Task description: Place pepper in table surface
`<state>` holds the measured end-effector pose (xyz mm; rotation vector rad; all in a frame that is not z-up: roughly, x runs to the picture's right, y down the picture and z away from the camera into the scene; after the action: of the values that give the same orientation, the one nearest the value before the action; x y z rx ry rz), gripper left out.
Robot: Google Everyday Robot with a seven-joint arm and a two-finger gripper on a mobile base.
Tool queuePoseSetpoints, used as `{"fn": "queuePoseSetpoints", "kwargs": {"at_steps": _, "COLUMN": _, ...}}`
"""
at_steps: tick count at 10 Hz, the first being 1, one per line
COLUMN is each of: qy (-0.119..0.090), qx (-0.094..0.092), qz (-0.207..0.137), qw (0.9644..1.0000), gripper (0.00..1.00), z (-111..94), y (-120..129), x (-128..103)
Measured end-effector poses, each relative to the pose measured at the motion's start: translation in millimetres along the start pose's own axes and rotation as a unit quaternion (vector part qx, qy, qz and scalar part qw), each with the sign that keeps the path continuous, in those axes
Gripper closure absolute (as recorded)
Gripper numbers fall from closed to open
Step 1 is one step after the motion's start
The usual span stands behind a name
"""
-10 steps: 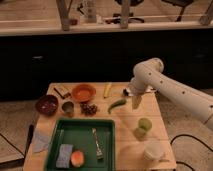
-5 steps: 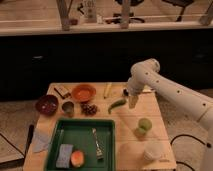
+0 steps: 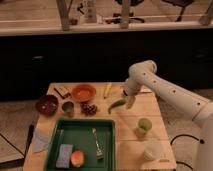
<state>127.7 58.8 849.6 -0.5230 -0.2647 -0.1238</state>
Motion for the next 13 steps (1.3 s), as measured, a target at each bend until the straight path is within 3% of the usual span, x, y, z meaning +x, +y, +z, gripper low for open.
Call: {"fn": "queuePoseSetpoints", "kwargs": {"at_steps": 13, "qy": -0.036, "qx": -0.013, "qz": -0.006, "qw": 0.9992, "gripper": 0.2, "z": 56.3, "y": -4.5, "x": -4.2}}
